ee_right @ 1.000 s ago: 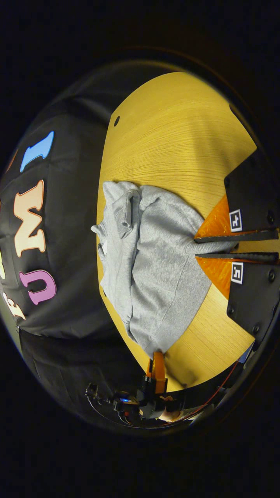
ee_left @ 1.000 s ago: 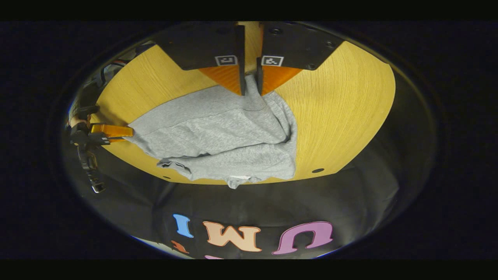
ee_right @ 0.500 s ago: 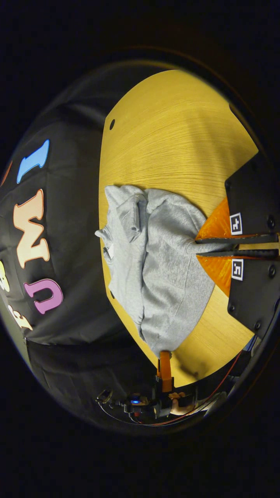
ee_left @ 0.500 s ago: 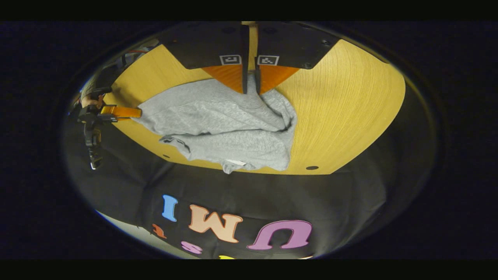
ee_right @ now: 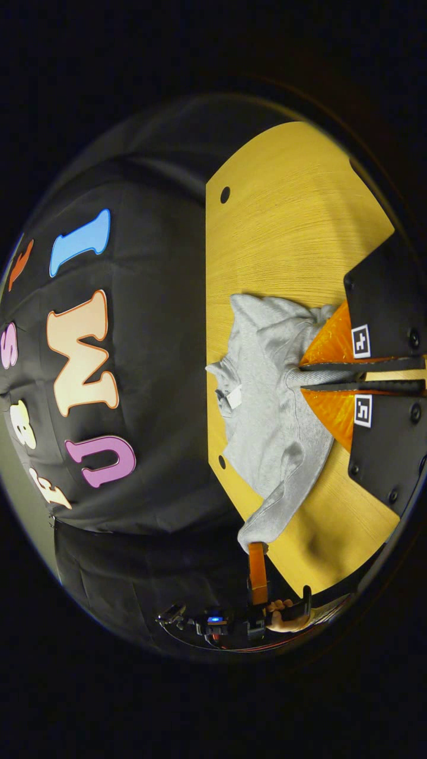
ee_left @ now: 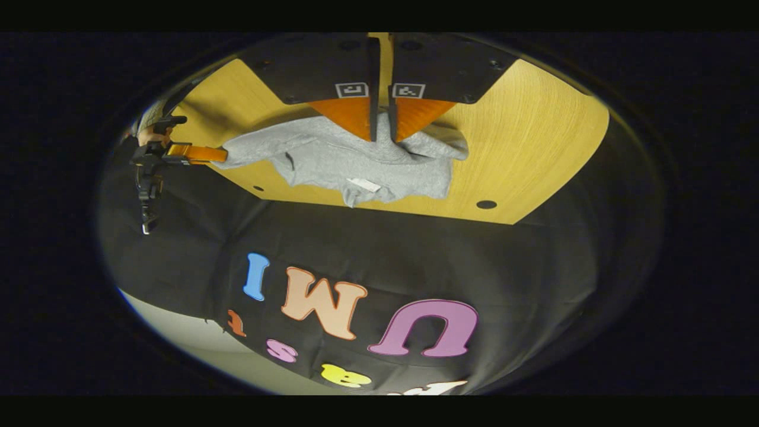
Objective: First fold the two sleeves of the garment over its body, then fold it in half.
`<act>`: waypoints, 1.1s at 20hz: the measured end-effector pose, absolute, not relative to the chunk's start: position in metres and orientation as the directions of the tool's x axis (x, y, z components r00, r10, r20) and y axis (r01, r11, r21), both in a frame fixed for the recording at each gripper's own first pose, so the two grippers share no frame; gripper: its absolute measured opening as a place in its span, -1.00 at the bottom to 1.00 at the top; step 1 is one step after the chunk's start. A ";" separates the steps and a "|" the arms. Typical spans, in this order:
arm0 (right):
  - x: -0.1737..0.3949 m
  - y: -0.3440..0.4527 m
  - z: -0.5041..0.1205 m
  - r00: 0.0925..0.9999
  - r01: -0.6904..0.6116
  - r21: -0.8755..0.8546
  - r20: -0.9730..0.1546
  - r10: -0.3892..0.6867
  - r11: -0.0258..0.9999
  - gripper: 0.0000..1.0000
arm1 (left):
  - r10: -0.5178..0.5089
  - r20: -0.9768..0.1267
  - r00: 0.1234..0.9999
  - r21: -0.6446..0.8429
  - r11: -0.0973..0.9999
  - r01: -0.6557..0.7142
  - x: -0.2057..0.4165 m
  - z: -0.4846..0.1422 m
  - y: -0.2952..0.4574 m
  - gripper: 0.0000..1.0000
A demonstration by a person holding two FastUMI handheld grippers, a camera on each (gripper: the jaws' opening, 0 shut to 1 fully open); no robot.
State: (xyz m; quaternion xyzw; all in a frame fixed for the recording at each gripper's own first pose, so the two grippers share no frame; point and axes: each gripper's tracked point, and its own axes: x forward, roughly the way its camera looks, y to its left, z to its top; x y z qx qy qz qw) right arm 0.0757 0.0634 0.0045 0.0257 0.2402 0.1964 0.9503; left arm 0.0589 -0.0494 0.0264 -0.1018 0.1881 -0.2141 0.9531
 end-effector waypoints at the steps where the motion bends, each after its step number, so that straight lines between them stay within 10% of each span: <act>1: 0.090 0.066 0.005 0.811 -0.352 0.150 -0.445 0.381 0.924 -0.84 | -0.437 -0.311 0.844 -0.267 0.892 0.364 0.071 0.028 -0.051 -1.00; 12: 0.160 0.072 -0.040 0.770 -0.278 0.262 -0.514 0.378 0.924 -0.84 | -0.364 -0.407 0.838 -0.242 0.928 0.285 0.152 -0.033 -0.060 -0.95; 16: 0.163 0.067 -0.039 0.794 -0.264 0.217 -0.505 0.339 0.940 -0.29 | -0.300 -0.384 0.873 -0.189 0.951 0.243 0.161 -0.023 -0.046 -0.78; 17: 0.162 0.066 -0.037 0.803 -0.272 0.190 -0.495 0.332 0.943 0.00 | -0.295 -0.362 0.885 -0.184 0.953 0.242 0.160 -0.016 -0.045 -0.57; 20: 0.156 0.070 -0.022 0.822 -0.299 0.149 -0.462 0.334 0.942 0.61 | -0.240 -0.315 0.918 -0.145 0.968 0.203 0.153 0.004 -0.027 0.94; 22: 0.147 0.076 -0.007 0.836 -0.324 0.149 -0.417 0.357 0.934 0.90 | -0.204 -0.268 0.942 -0.102 0.978 0.183 0.144 0.017 -0.015 0.89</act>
